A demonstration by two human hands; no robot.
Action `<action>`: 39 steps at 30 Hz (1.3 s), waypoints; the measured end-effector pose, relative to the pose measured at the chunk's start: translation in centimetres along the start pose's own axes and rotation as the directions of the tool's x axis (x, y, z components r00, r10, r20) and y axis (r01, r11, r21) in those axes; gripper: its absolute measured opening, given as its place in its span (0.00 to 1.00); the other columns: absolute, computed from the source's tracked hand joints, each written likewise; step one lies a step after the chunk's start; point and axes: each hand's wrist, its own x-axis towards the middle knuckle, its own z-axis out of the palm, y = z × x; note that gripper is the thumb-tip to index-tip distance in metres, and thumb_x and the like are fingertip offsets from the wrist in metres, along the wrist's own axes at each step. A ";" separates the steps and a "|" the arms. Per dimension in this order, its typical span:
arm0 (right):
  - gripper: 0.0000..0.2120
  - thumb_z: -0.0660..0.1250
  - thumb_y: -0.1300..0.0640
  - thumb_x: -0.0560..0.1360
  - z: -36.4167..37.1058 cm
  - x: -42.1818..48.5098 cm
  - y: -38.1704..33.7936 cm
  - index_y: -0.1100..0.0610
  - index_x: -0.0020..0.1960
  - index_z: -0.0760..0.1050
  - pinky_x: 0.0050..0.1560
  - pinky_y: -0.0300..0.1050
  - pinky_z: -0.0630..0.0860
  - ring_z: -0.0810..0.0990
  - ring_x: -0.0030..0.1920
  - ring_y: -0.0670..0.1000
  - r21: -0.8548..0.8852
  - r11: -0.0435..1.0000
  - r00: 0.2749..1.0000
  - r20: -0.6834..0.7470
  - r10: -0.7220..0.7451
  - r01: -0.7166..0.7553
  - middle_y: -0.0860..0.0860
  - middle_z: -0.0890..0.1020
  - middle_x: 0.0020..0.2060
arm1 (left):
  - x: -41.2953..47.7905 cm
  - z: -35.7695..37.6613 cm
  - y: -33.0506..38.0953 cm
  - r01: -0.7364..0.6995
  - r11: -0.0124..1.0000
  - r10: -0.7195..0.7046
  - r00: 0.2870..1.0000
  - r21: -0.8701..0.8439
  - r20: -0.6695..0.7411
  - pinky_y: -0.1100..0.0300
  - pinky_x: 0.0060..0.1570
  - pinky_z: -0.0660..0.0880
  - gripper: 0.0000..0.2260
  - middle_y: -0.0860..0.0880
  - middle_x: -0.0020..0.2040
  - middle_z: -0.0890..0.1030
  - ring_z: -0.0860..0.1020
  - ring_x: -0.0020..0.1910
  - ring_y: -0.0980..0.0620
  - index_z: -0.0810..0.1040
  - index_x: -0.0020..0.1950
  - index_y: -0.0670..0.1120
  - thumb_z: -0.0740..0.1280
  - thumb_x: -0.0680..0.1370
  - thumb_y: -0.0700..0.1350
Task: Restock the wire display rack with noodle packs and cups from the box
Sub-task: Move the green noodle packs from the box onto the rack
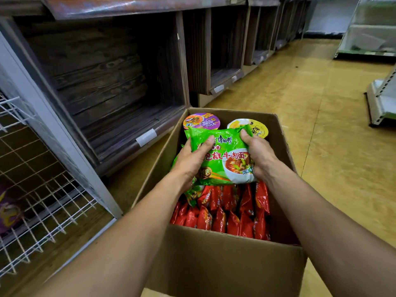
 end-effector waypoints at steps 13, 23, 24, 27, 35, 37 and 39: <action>0.13 0.64 0.44 0.81 1.1 -0.2 -1.6 0.52 0.52 0.79 0.50 0.51 0.83 0.86 0.38 0.52 -0.106 0.993 0.996 0.081 -0.035 0.044 0.51 0.87 0.40 | 0.3 -0.3 0.2 -0.062 0.996 0.051 0.985 -0.059 -0.165 0.44 0.57 0.81 0.18 0.47 0.53 0.87 0.86 0.50 0.45 0.78 0.64 0.50 0.71 0.78 0.56; 0.11 0.67 0.49 0.81 5.5 -0.4 -1.1 0.54 0.58 0.81 0.49 0.49 0.84 0.88 0.46 0.53 -0.137 0.983 0.971 0.224 -0.088 0.121 0.53 0.88 0.47 | -0.5 -3.2 1.4 -0.089 0.996 0.081 0.943 -0.008 -0.322 0.43 0.58 0.81 0.14 0.47 0.52 0.87 0.86 0.51 0.45 0.78 0.63 0.49 0.67 0.81 0.54; 0.11 0.67 0.49 0.81 6.3 -0.6 -1.0 0.54 0.58 0.81 0.51 0.52 0.84 0.87 0.46 0.53 -0.131 0.984 0.969 0.228 -0.092 0.124 0.53 0.87 0.47 | -0.9 -3.7 1.7 -0.100 0.995 0.096 0.935 0.005 -0.341 0.42 0.58 0.80 0.13 0.47 0.53 0.87 0.86 0.51 0.45 0.79 0.62 0.50 0.67 0.81 0.54; 0.09 0.66 0.49 0.80 8.9 -1.4 -1.4 0.54 0.51 0.81 0.53 0.57 0.83 0.87 0.47 0.57 -0.120 0.980 0.958 0.259 -0.124 0.159 0.57 0.87 0.48 | -2.3 -4.9 3.0 -0.127 0.991 0.132 0.902 0.040 -0.411 0.44 0.57 0.81 0.14 0.47 0.52 0.87 0.86 0.51 0.45 0.78 0.61 0.51 0.67 0.80 0.57; 0.13 0.67 0.44 0.74 16.4 -4.9 -1.6 0.54 0.43 0.80 0.53 0.67 0.81 0.86 0.48 0.63 -0.106 0.969 0.882 0.444 -0.156 0.224 0.58 0.87 0.45 | -8.3 -9.5 7.0 -0.174 0.977 0.213 0.792 0.122 -0.572 0.44 0.52 0.83 0.18 0.46 0.55 0.86 0.86 0.51 0.45 0.77 0.64 0.51 0.67 0.80 0.60; 0.13 0.66 0.42 0.75 17.6 -5.7 -1.3 0.51 0.43 0.82 0.55 0.64 0.81 0.86 0.47 0.61 -0.118 0.964 0.865 0.477 -0.156 0.239 0.55 0.87 0.43 | -9.8 -10.6 7.4 -0.216 0.968 0.247 0.769 0.124 -0.590 0.42 0.54 0.82 0.15 0.46 0.54 0.87 0.86 0.51 0.44 0.78 0.61 0.50 0.67 0.80 0.58; 0.14 0.66 0.42 0.76 18.9 -6.6 -1.0 0.52 0.44 0.82 0.56 0.64 0.81 0.86 0.47 0.60 -0.128 0.954 0.849 0.499 -0.174 0.271 0.54 0.87 0.42 | -11.2 -11.9 7.7 -0.250 0.959 0.278 0.739 0.134 -0.614 0.41 0.55 0.81 0.13 0.46 0.53 0.87 0.86 0.52 0.44 0.78 0.58 0.49 0.68 0.80 0.56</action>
